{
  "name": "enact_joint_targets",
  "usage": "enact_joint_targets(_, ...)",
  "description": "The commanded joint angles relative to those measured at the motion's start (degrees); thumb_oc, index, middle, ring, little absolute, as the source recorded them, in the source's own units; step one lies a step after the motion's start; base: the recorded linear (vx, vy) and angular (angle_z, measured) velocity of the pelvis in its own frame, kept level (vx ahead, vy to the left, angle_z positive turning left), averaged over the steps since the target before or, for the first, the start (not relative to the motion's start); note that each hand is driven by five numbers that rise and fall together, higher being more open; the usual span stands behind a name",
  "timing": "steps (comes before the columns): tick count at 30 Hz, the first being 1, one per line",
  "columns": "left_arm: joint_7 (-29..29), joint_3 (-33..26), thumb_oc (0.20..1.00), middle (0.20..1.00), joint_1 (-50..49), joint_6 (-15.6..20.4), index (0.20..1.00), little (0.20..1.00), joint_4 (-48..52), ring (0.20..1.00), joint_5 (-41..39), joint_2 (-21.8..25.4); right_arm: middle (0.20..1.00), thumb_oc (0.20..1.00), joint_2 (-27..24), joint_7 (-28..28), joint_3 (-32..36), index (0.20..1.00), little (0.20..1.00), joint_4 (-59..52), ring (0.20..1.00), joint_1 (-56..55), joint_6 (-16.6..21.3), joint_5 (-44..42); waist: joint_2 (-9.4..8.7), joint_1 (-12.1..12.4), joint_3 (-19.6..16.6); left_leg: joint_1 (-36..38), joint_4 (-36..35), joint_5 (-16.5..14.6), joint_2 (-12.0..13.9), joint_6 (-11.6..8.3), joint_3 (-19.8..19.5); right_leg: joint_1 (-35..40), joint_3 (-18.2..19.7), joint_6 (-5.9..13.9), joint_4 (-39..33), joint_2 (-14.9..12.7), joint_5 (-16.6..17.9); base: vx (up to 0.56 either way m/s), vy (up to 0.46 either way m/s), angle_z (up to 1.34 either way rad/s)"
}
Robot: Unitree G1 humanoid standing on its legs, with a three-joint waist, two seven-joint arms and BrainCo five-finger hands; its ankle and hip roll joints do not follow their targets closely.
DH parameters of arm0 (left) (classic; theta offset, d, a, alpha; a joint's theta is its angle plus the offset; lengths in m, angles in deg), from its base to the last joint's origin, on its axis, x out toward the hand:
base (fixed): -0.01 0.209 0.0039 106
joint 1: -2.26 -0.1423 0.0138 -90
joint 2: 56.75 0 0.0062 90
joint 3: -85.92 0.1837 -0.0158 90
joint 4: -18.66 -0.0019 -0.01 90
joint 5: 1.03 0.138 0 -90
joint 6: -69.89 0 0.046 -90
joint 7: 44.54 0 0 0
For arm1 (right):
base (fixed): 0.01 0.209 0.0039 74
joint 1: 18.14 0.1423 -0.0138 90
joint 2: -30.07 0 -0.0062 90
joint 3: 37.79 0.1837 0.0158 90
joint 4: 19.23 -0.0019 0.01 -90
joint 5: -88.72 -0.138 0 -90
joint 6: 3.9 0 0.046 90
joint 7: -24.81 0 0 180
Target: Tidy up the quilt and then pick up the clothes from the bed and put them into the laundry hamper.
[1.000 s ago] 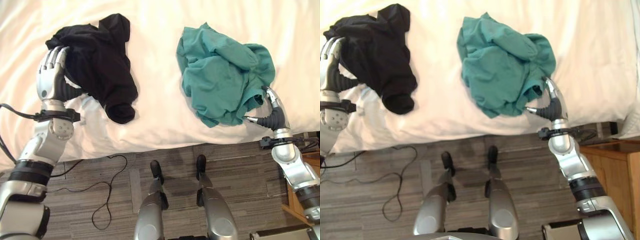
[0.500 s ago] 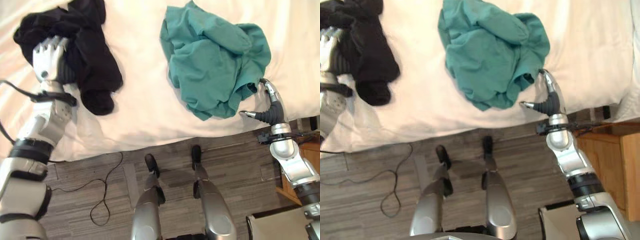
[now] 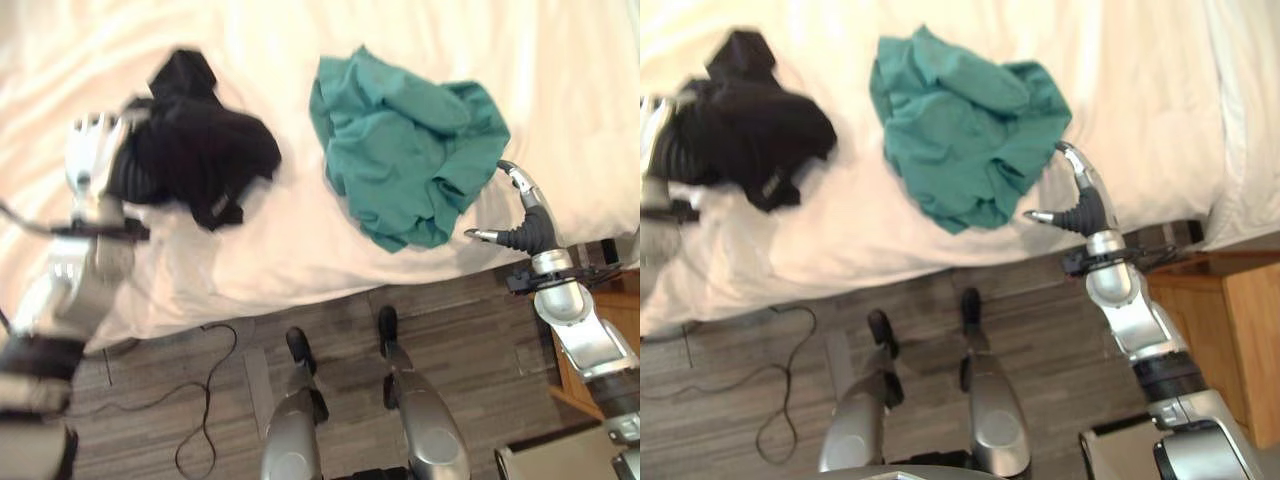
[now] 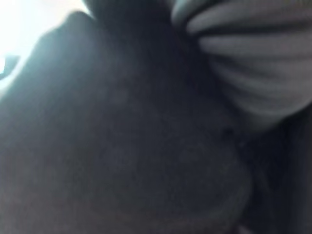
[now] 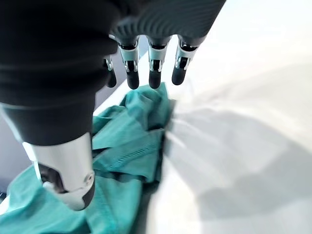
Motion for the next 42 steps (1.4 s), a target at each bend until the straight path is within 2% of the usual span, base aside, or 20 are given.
enact_joint_targets(1,-0.7,-2.6,0.200,0.200,-6.6,4.1,0.200,0.200,-1.1,0.200,-6.7,-5.0,1.000,1.000,-0.3,-0.1,0.8,1.000,1.000,0.0,1.000,-2.1,0.1,4.0,0.73,2.5,-10.8,0.6,-0.2,-4.4,0.1,-2.29,-1.4,1.2,-0.8,5.01,1.9,-2.1,-9.4,0.16,-0.035,0.14)
enact_joint_targets(4,-2.9,-5.8,0.200,0.200,-15.1,5.2,0.200,0.200,0.7,0.200,-11.7,-11.3,1.000,1.000,0.0,-0.7,1.0,1.000,1.000,0.2,1.000,-2.5,-0.9,4.7,0.72,4.1,-11.8,2.5,-0.2,-4.7,-0.2,-2.16,-2.5,4.1,-1.8,4.73,1.9,-2.2,-10.4,0.08,-0.031,0.19)
enact_joint_targets(5,-3.0,-6.1,0.200,0.200,-15.4,5.2,0.200,0.200,1.0,0.200,-11.7,-11.3,1.000,1.000,-0.1,-0.7,0.9,1.000,1.000,0.2,1.000,-2.5,-0.9,4.7,0.73,3.9,-11.8,2.4,-0.2,-4.5,-0.2,-2.12,-2.6,4.0,-1.9,4.68,1.8,-2.2,-10.1,0.04,-0.041,0.39)
enact_joint_targets(6,-4.1,-7.1,0.200,0.200,-18.9,5.6,0.200,0.200,0.5,0.200,-15.5,-14.5,1.000,1.000,-0.5,-1.3,1.1,1.000,1.000,0.7,1.000,-2.6,-1.8,5.8,0.77,5.3,-12.1,3.1,-0.2,-4.6,-0.5,-2.14,-3.6,5.3,-2.6,4.55,1.9,-2.4,-10.9,0.02,-0.032,0.45)
enact_joint_targets(7,-4.1,-7.1,0.200,0.200,-18.9,5.6,0.200,0.200,0.5,0.200,-15.5,-14.5,1.000,1.000,-0.5,-1.3,1.1,1.000,1.000,0.7,1.000,-2.5,-1.8,5.8,0.78,5.2,-12.1,3.1,-0.2,-4.5,-0.5,-2.13,-3.6,5.3,-2.7,4.55,1.8,-2.3,-10.9,0.03,-0.075,0.45)
enact_joint_targets(9,-4.8,-7.8,0.200,0.200,-21.3,5.9,0.200,0.200,-0.4,0.200,-19.7,-16.6,1.000,1.000,-2.2,-1.1,0.9,1.000,1.000,2.9,1.000,-1.0,-3.3,7.8,0.82,7.4,-11.2,2.8,-0.2,-4.2,-1.0,-2.32,-5.0,5.5,-4.0,4.35,2.7,-2.8,-11.8,-0.03,-0.070,0.41)
enact_joint_targets(10,-4.8,-7.8,0.200,0.200,-21.2,5.9,0.200,0.200,-0.4,0.200,-19.7,-16.6,1.000,1.000,-2.2,-1.1,0.9,1.000,1.000,3.0,1.000,-0.9,-3.3,7.8,0.86,7.3,-11.2,2.5,-0.2,-4.0,-1.0,-2.28,-5.1,5.3,-4.0,4.31,2.7,-2.8,-11.6,-0.08,-0.083,0.41)
enact_joint_targets(11,-5.4,-8.3,0.200,0.200,-22.3,6.6,0.200,0.200,-1.0,0.200,-23.2,-17.5,1.000,1.000,-4.7,-0.1,0.4,1.000,1.000,6.3,1.000,1.7,-4.6,9.9,1.23,9.1,-10.0,1.1,-0.2,-3.4,-1.6,-2.47,-6.5,4.2,-5.0,4.17,4.1,-3.2,-12.1,-0.08,-0.056,0.41)
enact_joint_targets(12,-5.5,-8.4,0.200,0.200,-22.3,6.6,0.200,0.200,-0.9,0.200,-23.2,-17.6,1.000,1.000,-4.7,0.0,0.3,1.000,1.000,6.5,1.000,1.9,-4.6,9.9,1.29,9.0,-10.1,0.8,-0.2,-3.1,-1.6,-2.41,-6.6,3.9,-5.0,4.14,4.1,-3.2,-11.9,-0.12,-0.081,0.54)
enact_joint_targets(14,-6.0,-10.0,0.200,0.200,-24.4,7.9,0.200,0.200,-1.6,0.200,-28.4,-18.2,1.000,1.000,-8.9,1.5,-0.3,1.000,1.000,12.6,1.000,6.1,-6.8,11.4,2.73,11.1,-8.3,-1.3,-0.2,-2.3,-2.2,-2.59,-7.6,1.9,-6.0,4.05,5.4,-3.7,-12.0,-0.09,-0.028,0.44)
enact_joint_targets(15,-6.0,-10.2,0.200,0.200,-24.4,7.9,0.200,0.200,-1.7,0.200,-28.5,-18.3,1.000,1.000,-9.0,1.6,-0.6,1.000,1.000,13.0,1.000,6.6,-6.7,11.3,2.82,11.0,-8.3,-1.4,-0.2,-2.2,-2.2,-2.59,-7.6,1.8,-6.0,4.04,5.5,-3.7,-12.1,-0.07,0.003,0.29)
enact_joint_targets(16,-6.5,-10.9,0.200,0.200,-25.4,8.6,0.200,0.200,-2.1,0.200,-31.3,-18.8,1.000,1.000,-10.5,2.0,-2.0,1.000,1.000,18.3,1.000,9.9,-7.7,10.6,4.04,12.0,-7.4,-2.4,-0.2,-1.7,-2.3,-2.75,-7.7,0.6,-6.4,3.99,6.4,-4.0,-12.2,-0.06,0.007,0.21)
enact_joint_targets(21,-9.2,-9.4,0.200,0.200,-25.8,9.0,0.200,0.200,-2.4,0.200,-37.5,-20.9,1.000,1.000,-9.0,0.1,-7.4,1.000,1.000,31.6,1.000,15.0,-10.0,7.8,6.34,14.0,-6.1,-3.5,-0.2,-1.3,-2.1,-2.94,-7.5,-0.9,-7.2,3.77,9.1,-4.4,-13.8,-0.04,-0.009,0.12)
enact_joint_targets(22,-10.0,-8.5,0.200,0.200,-25.8,8.8,0.200,0.200,-2.2,0.200,-38.2,-21.3,0.222,0.222,-8.0,-1.0,-8.9,0.222,0.222,34.3,0.222,15.2,-10.0,7.1,6.53,14.1,-6.2,-3.3,-0.2,-1.3,-2.1,-2.92,-7.7,-0.6,-7.4,3.70,9.2,-4.4,-14.1,-0.04,-0.021,0.06)
enact_joint_targets(26,-13.3,-5.4,0.200,0.200,-25.4,7.6,0.200,0.200,0.0,0.200,-39.1,-22.6,0.200,0.200,-3.6,-4.4,-11.5,0.200,0.200,36.3,0.200,11.1,-10.2,6.7,5.98,14.0,-7.2,-1.5,-0.2,-1.6,-1.8,-2.88,-8.5,2.7,-8.4,3.22,8.2,-3.7,-14.8,0.00,-0.054,0.13)
enact_joint_targets(29,-14.6,-2.7,0.200,0.200,-23.8,6.1,0.200,0.200,0.1,0.200,-37.6,-24.2,0.200,0.200,-0.1,-5.7,-11.4,0.200,0.200,32.8,0.200,3.5,-9.5,8.8,4.06,12.8,-8.9,0.5,-0.2,-2.2,-1.8,-2.64,-9.0,6.0,-8.6,3.06,6.4,-3.0,-14.6,0.02,-0.047,0.11)
enact_joint_targets(33,-15.5,0.3,0.200,0.200,-22.8,3.5,0.200,0.200,-2.6,0.200,-34.8,-28.4,0.200,0.200,8.6,-8.4,-6.4,0.200,0.200,27.2,0.200,-10.6,-7.0,4.4,0.62,8.7,-12.6,5.4,-0.2,-4.1,-1.1,-1.83,-7.5,10.5,-6.3,3.49,3.3,-1.6,-13.9,0.04,0.004,-0.04)
enact_joint_targets(37,-15.7,0.7,0.200,0.200,-23.9,2.7,0.200,0.200,-3.0,0.200,-35.3,-30.0,0.200,0.200,10.9,-9.8,-3.6,0.200,0.200,25.5,0.200,-16.1,-6.3,0.3,-0.04,7.2,-14.3,7.4,-0.2,-4.6,-0.6,-1.29,-5.9,11.5,-4.6,3.88,2.1,-1.1,-13.1,0.04,0.062,-0.47)
enact_joint_targets(38,-15.7,0.8,0.200,0.200,-25.7,1.8,0.200,0.200,-3.5,0.200,-36.2,-31.7,0.200,0.200,12.7,-11.4,-0.7,0.200,0.200,23.5,0.200,-21.8,-5.7,-3.4,-0.52,5.4,-15.8,9.2,-0.2,-5.1,-0.1,-0.95,-4.3,12.3,-3.2,4.06,2.1,-0.8,-13.1,0.04,0.045,-0.59)
enact_joint_targets(42,-16.1,1.2,0.200,0.200,-27.5,0.4,0.200,0.200,-4.0,0.200,-36.2,-33.0,0.200,0.200,14.0,-11.9,2.2,0.200,0.200,23.1,0.200,-26.9,-5.6,-4.6,-1.25,3.7,-17.9,12.0,-0.2,-6.0,0.7,-0.86,-2.4,14.4,-2.4,4.10,1.6,-0.3,-13.4,0.04,0.004,-0.59)
